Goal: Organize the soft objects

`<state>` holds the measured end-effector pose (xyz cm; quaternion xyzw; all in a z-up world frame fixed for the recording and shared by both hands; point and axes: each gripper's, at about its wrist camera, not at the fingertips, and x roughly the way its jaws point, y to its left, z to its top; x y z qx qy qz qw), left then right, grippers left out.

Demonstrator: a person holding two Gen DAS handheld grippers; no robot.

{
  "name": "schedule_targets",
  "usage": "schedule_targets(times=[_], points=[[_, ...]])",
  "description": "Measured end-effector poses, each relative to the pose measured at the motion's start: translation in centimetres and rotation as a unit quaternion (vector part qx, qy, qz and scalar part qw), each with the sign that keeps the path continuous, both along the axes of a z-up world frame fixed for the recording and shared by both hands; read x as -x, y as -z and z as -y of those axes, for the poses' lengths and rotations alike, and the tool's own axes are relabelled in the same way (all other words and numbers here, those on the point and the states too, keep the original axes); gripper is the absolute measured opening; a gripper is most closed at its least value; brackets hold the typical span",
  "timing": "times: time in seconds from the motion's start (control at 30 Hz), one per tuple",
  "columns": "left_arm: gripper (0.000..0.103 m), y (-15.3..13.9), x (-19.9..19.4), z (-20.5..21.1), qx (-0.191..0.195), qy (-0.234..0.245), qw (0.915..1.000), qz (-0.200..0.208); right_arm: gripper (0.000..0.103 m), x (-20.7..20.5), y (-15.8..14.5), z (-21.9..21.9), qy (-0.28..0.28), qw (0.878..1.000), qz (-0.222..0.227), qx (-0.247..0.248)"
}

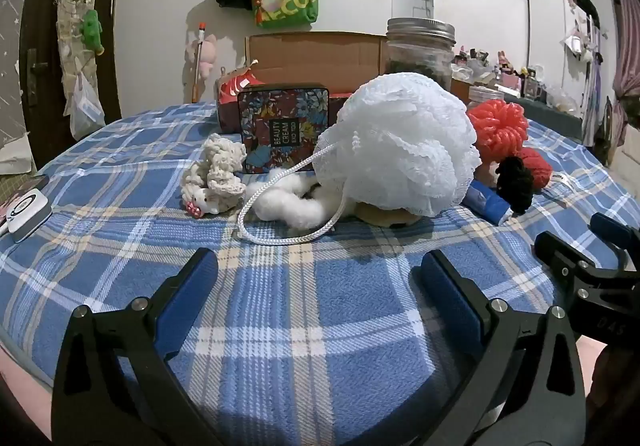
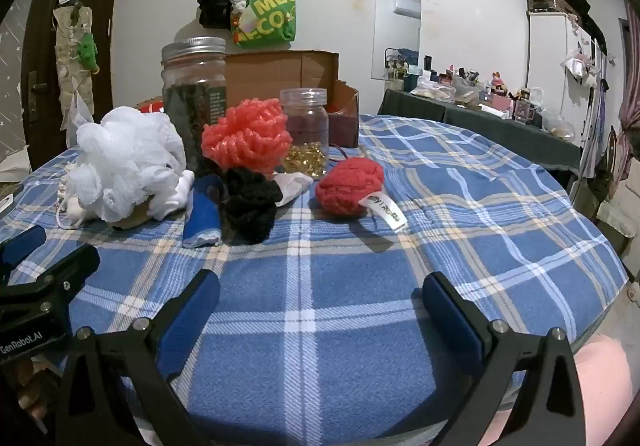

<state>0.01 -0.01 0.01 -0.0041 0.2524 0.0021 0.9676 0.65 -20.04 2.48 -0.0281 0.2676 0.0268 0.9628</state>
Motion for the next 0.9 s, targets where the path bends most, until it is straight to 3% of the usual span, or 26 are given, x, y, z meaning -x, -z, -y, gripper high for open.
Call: schedule_targets(times=[0.9], points=[[0.103,0.01,0.0,0.0,0.002,0.0,1.0,-0.002,0.103,-0.03,0.02,-0.01,0.0,1.0,-0.001,0.0]])
